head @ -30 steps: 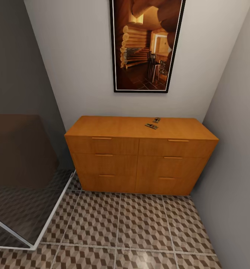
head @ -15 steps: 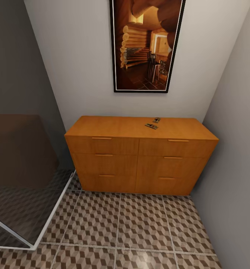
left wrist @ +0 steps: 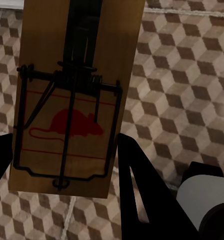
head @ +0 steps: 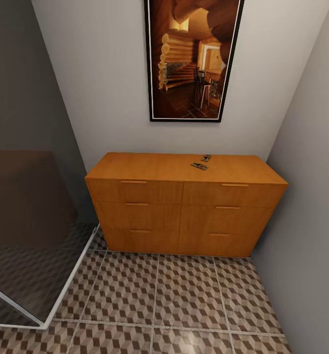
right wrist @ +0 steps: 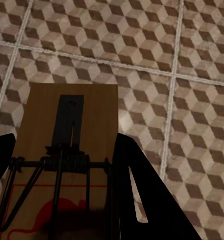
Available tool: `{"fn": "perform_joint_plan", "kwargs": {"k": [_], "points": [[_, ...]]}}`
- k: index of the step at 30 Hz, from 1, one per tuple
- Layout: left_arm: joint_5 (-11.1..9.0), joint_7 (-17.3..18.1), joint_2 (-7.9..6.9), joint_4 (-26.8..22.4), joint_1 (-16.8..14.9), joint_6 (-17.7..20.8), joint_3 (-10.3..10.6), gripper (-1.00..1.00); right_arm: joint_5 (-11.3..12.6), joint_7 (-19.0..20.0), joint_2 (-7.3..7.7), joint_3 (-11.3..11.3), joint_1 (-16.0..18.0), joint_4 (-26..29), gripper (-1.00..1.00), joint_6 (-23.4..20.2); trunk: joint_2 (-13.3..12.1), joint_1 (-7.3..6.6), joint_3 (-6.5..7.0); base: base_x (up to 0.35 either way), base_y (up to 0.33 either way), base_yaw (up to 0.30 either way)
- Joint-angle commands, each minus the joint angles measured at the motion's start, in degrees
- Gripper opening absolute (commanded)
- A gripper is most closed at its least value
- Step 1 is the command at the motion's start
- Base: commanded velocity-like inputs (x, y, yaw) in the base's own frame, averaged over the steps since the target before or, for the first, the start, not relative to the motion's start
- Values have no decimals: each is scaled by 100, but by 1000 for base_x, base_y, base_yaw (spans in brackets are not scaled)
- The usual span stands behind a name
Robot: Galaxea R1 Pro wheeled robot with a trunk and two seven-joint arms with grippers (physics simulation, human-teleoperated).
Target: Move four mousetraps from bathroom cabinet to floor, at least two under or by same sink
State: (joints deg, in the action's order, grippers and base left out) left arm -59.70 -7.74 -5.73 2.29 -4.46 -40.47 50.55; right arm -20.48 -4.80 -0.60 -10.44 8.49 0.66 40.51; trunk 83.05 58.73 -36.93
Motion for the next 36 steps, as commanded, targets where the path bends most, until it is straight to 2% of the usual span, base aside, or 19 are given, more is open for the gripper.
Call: {"fn": "perform_joint_plan", "kwargs": {"k": [1,12,14,17,19,29,33,36], "points": [[43,-85,2,6,-3,-4,43,-100,-46,-30,-1,-20,3,-4,-100,12,2,0,-5,0,0,0],[38,-80,11,2,-3,-5,43,-100,-44,-30,-1,-17,3,-4,-100,11,2,0,-5,0,0,0],[37,-79,63,0,-3,-3,44,-100,-45,-30,-5,-14,3,-4,-100,13,2,0,-5,0,0,0],[40,-79,254,-6,-3,-4,45,-100,-46,-30,-12,-16,3,-4,-100,16,2,0,-5,0,0,0],[41,-79,328,-8,-3,-5,45,-100,-45,-28,-15,-20,3,-4,-100,17,2,0,-5,0,0,0],[-7,-102,491,-58,-10,0,12,-100,-68,-21,-15,-8,3,10,-100,59,2,0,-5,0,0,0],[11,-114,492,-275,-251,10,8,-100,-58,-37,14,-44,228,345,-100,23,2,0,-5,0,0,0],[11,-114,467,-314,-657,85,2,-100,-47,-50,22,-58,583,775,-100,-207,2,0,-5,0,0,0]]}}
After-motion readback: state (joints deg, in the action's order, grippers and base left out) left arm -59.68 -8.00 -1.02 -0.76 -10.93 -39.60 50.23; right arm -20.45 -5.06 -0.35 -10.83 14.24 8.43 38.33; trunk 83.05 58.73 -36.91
